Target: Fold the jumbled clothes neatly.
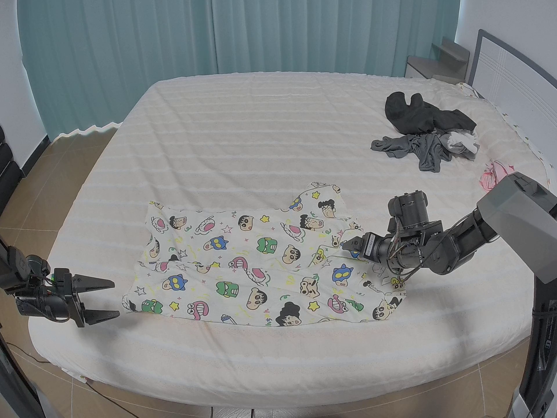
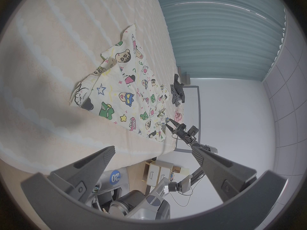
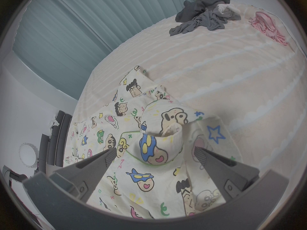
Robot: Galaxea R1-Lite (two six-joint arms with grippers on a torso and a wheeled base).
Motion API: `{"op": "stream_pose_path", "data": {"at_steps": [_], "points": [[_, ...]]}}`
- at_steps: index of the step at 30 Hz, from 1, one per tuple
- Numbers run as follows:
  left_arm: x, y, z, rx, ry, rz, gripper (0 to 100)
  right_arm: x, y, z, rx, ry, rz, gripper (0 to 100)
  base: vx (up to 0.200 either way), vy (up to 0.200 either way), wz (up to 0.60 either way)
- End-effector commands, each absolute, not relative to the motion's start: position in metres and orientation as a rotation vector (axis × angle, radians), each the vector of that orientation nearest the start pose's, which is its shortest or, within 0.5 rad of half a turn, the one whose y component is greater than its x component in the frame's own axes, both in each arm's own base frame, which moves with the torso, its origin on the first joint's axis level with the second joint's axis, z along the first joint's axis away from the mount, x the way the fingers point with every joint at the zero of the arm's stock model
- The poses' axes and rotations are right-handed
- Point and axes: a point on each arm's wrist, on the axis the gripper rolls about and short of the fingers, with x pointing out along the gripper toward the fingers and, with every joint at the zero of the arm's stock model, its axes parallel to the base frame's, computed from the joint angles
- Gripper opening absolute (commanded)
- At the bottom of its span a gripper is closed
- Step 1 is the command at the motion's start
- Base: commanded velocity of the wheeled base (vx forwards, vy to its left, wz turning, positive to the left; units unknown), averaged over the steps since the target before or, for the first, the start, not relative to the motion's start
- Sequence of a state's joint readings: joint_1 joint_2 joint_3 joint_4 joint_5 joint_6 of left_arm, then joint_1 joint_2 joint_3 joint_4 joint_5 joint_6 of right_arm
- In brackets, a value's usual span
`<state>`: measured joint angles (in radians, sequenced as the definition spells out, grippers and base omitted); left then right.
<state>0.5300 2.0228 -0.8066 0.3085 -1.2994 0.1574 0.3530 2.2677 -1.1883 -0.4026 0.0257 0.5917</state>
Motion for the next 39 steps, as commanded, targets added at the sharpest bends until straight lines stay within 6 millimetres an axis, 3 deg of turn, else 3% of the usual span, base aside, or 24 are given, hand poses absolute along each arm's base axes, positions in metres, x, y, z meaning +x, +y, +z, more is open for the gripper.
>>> {"op": "stream_pose_path", "data": {"at_steps": [1,4,10,20,25,39], "points": [[0.240,0.116,0.044,-1.100,0.889,-0.671,100,0.401,0.152,0.035,0.445,0.769,0.155,0,0.000,0.000,0.00],[0.240,0.116,0.044,-1.102,0.890,-0.671,100,0.402,0.156,0.031,0.445,0.770,0.158,0,0.000,0.000,0.00],[0.240,0.115,0.044,-1.103,0.891,-0.671,100,0.398,0.153,0.043,0.449,0.743,0.146,0,0.000,0.000,0.00],[0.240,0.115,0.044,-1.099,0.891,-0.674,100,0.368,0.163,0.076,0.454,0.675,0.217,0,0.000,0.000,0.00],[0.239,0.115,0.043,-1.086,0.887,-0.678,100,0.346,0.175,0.069,0.415,0.665,0.279,0,0.000,0.000,0.00],[0.238,0.114,0.043,-1.087,0.888,-0.679,100,0.291,0.169,0.051,0.322,0.694,0.343,0,0.000,0.000,0.00]]}}
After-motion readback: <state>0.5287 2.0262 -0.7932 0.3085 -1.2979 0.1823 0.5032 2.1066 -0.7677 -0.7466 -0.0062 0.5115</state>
